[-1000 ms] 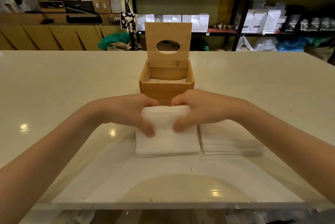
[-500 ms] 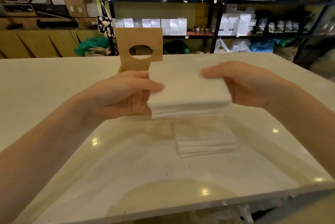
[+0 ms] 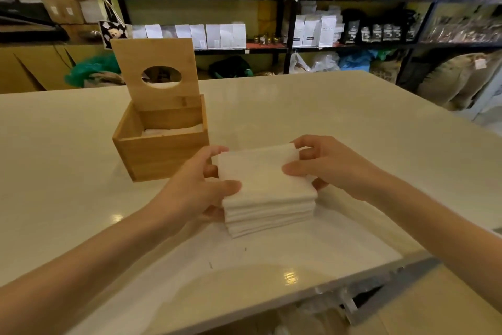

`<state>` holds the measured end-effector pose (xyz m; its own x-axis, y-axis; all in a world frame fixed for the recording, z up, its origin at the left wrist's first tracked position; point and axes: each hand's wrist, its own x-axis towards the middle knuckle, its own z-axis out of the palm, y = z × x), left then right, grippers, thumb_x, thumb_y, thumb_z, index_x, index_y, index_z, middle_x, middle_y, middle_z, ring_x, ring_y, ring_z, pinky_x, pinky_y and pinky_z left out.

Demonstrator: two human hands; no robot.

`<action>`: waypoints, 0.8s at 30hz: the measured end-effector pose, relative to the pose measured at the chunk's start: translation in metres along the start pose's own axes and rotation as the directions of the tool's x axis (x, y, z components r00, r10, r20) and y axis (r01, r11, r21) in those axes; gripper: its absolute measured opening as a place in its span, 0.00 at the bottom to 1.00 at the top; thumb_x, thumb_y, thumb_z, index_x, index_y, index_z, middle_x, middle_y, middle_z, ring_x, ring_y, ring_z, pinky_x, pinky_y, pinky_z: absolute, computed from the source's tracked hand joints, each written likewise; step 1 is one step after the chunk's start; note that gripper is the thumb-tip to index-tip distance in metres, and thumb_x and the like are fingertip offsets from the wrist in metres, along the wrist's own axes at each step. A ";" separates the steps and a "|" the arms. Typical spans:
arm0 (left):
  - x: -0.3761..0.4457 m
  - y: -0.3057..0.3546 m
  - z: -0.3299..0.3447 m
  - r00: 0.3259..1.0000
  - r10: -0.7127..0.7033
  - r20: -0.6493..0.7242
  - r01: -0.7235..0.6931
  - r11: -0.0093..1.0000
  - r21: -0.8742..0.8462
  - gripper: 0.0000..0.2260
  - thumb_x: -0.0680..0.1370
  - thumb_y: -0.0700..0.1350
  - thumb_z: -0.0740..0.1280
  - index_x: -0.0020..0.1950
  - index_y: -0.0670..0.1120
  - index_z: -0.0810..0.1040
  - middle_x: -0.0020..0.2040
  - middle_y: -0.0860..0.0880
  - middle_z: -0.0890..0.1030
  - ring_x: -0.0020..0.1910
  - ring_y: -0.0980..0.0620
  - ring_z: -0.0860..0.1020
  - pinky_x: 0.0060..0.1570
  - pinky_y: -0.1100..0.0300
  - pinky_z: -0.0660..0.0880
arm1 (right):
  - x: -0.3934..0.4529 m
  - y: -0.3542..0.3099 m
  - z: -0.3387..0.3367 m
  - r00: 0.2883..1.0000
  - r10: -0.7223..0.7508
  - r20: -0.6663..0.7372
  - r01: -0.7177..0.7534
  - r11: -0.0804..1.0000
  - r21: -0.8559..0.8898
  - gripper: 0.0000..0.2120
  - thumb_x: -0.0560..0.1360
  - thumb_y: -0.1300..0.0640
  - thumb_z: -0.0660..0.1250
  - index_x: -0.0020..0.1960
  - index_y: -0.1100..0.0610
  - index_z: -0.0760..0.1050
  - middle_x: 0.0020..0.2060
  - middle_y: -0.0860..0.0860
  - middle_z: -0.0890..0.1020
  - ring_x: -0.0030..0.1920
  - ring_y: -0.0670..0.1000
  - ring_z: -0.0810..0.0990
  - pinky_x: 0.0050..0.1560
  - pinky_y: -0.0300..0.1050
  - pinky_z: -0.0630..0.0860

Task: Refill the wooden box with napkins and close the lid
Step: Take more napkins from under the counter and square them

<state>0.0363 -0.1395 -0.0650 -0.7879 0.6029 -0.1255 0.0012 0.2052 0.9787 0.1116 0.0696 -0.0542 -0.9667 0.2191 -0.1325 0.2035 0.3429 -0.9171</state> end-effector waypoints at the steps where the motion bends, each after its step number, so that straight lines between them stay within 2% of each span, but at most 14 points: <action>1: 0.000 -0.001 0.000 0.999 0.024 -0.028 -0.022 0.998 0.067 0.20 0.70 0.40 0.71 0.51 0.61 0.69 0.46 0.55 0.78 0.34 0.62 0.81 0.24 0.63 0.77 | 0.000 0.001 0.001 1.000 -0.027 -0.012 0.026 0.999 -0.022 0.15 0.68 0.59 0.71 0.53 0.55 0.74 0.45 0.52 0.83 0.37 0.48 0.82 0.30 0.41 0.77; 3: 0.002 -0.004 -0.003 0.989 0.129 -0.074 -0.096 0.935 0.341 0.18 0.69 0.46 0.72 0.53 0.60 0.69 0.45 0.58 0.76 0.35 0.61 0.80 0.24 0.67 0.75 | -0.001 0.004 0.003 0.995 -0.088 -0.051 0.083 0.992 -0.093 0.13 0.68 0.58 0.72 0.51 0.54 0.75 0.41 0.51 0.82 0.37 0.51 0.81 0.29 0.40 0.75; 5: 0.005 -0.008 -0.006 0.978 0.203 -0.035 -0.140 0.779 0.611 0.22 0.68 0.54 0.70 0.59 0.57 0.68 0.44 0.60 0.74 0.37 0.59 0.76 0.29 0.67 0.72 | -0.002 0.008 0.002 0.981 -0.161 -0.108 0.126 0.953 -0.275 0.14 0.67 0.54 0.72 0.51 0.50 0.75 0.41 0.45 0.80 0.39 0.48 0.79 0.33 0.31 0.73; 6: 0.005 -0.010 -0.007 0.979 0.204 -0.027 -0.134 0.732 0.668 0.23 0.68 0.57 0.68 0.61 0.56 0.68 0.44 0.60 0.74 0.38 0.59 0.75 0.32 0.66 0.70 | -0.002 0.010 0.001 0.973 -0.191 -0.126 0.134 0.921 -0.366 0.16 0.67 0.51 0.72 0.53 0.47 0.74 0.43 0.43 0.79 0.42 0.46 0.78 0.36 0.30 0.72; 8: 0.005 -0.012 -0.012 0.979 0.199 -0.045 -0.111 0.703 0.703 0.23 0.70 0.61 0.63 0.63 0.54 0.67 0.45 0.59 0.73 0.41 0.59 0.73 0.35 0.64 0.69 | -0.003 0.016 -0.003 0.968 -0.221 -0.121 0.143 0.877 -0.460 0.23 0.69 0.46 0.68 0.62 0.47 0.70 0.51 0.42 0.77 0.52 0.45 0.74 0.46 0.34 0.69; 10: 0.005 -0.013 -0.016 0.972 0.225 -0.065 -0.111 0.688 0.717 0.22 0.72 0.62 0.57 0.62 0.53 0.69 0.46 0.60 0.72 0.43 0.60 0.71 0.37 0.65 0.67 | -0.004 0.021 -0.009 0.973 -0.211 -0.092 0.144 0.870 -0.472 0.26 0.73 0.43 0.62 0.69 0.47 0.63 0.62 0.44 0.71 0.64 0.47 0.66 0.57 0.40 0.63; 13: 0.004 -0.012 -0.017 0.973 0.223 -0.064 -0.113 0.697 0.708 0.18 0.73 0.62 0.53 0.53 0.54 0.73 0.46 0.59 0.72 0.46 0.59 0.72 0.41 0.63 0.67 | -0.003 0.023 -0.014 0.993 -0.114 -0.009 0.099 0.899 -0.426 0.28 0.74 0.43 0.59 0.72 0.47 0.57 0.72 0.46 0.60 0.71 0.44 0.54 0.63 0.40 0.52; 15: 0.004 -0.011 -0.014 0.983 0.183 -0.032 -0.105 0.687 0.719 0.20 0.73 0.63 0.53 0.56 0.53 0.74 0.50 0.56 0.73 0.48 0.57 0.72 0.45 0.59 0.67 | -0.003 0.022 -0.012 0.996 -0.050 0.077 0.078 0.910 -0.407 0.29 0.74 0.43 0.60 0.72 0.49 0.56 0.73 0.46 0.56 0.72 0.43 0.50 0.62 0.38 0.49; 17: 0.006 -0.011 -0.012 0.991 0.135 -0.015 -0.081 0.675 0.733 0.23 0.72 0.64 0.55 0.60 0.52 0.72 0.53 0.54 0.72 0.50 0.55 0.71 0.50 0.57 0.68 | -0.002 0.018 -0.007 0.984 -0.054 0.172 0.123 0.898 -0.422 0.28 0.74 0.44 0.61 0.70 0.51 0.60 0.72 0.46 0.60 0.72 0.43 0.48 0.63 0.39 0.49; 20: 0.009 -0.013 -0.011 0.999 0.044 0.006 -0.032 0.611 0.791 0.25 0.71 0.65 0.55 0.62 0.52 0.70 0.62 0.52 0.68 0.59 0.51 0.66 0.61 0.49 0.64 | 0.000 0.015 -0.004 0.970 -0.042 0.241 0.157 0.861 -0.484 0.29 0.72 0.43 0.64 0.70 0.49 0.62 0.72 0.43 0.60 0.73 0.45 0.45 0.72 0.49 0.49; 22: 0.009 -0.016 -0.010 0.999 -0.001 0.036 -0.029 0.555 0.831 0.28 0.71 0.66 0.56 0.65 0.53 0.66 0.68 0.53 0.64 0.64 0.51 0.60 0.60 0.51 0.58 | 0.000 0.013 -0.005 0.972 -0.012 0.235 0.132 0.856 -0.500 0.31 0.71 0.43 0.65 0.70 0.49 0.60 0.72 0.43 0.58 0.73 0.45 0.46 0.72 0.50 0.49; 24: 0.009 -0.018 -0.009 0.999 0.004 0.040 -0.035 0.556 0.830 0.30 0.70 0.66 0.58 0.67 0.54 0.63 0.70 0.54 0.61 0.66 0.51 0.59 0.56 0.52 0.56 | -0.001 0.011 -0.005 0.970 -0.015 0.244 0.134 0.867 -0.480 0.28 0.70 0.44 0.67 0.68 0.48 0.63 0.69 0.44 0.63 0.72 0.48 0.52 0.70 0.49 0.54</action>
<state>0.0242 -0.1446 -0.0820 -0.7627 0.6338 -0.1284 0.5395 0.7331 0.4140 0.1157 0.0780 -0.0620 -0.9783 -0.0159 -0.2067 0.1211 0.7653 -0.6321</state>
